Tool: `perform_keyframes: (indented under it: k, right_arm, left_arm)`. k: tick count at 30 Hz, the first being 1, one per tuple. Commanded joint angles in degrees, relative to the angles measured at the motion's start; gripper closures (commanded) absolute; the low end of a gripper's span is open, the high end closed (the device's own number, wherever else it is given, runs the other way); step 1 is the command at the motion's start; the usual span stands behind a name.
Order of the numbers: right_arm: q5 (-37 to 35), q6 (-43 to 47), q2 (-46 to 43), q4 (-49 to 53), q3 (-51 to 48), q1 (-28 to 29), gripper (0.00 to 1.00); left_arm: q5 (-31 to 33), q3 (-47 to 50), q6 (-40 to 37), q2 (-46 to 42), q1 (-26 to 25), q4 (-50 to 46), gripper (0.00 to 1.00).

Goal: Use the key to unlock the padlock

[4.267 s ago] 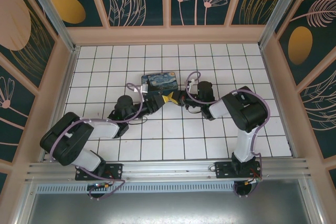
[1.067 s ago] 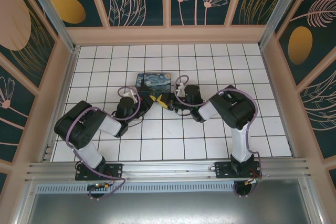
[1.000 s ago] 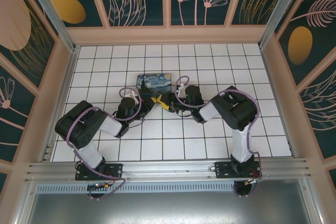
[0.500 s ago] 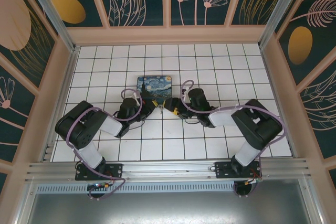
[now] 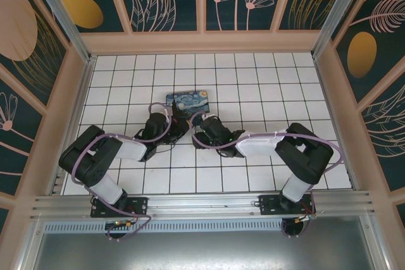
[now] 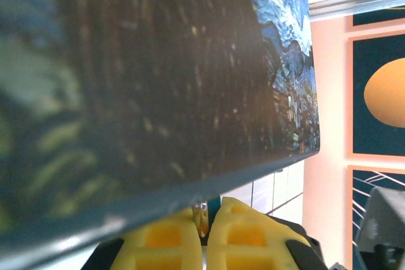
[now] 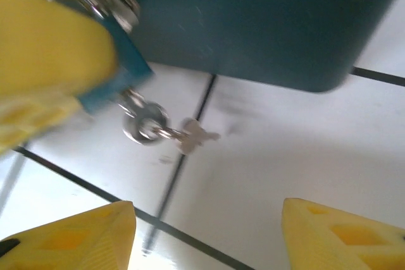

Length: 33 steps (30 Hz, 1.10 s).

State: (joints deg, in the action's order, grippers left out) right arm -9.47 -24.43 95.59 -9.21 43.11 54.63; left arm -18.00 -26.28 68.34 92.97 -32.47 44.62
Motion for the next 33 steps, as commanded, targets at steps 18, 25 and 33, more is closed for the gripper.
perform_keyframes:
  k: [18,25,33]
  right_arm:
    - [-16.66,12.23,3.13,-9.08,-0.37,4.87,0.40]
    - [-15.63,13.52,5.28,-8.63,2.78,3.41,0.42]
    - [-12.21,14.70,5.49,-8.72,4.21,0.67,0.52]
  left_arm:
    - [-3.34,-3.42,-2.70,-2.70,0.13,-4.81,1.00]
    - [-3.41,-3.24,-2.99,-3.22,0.17,-4.90,1.00]
    - [-3.75,-2.95,-3.21,-3.50,0.13,-5.07,1.00]
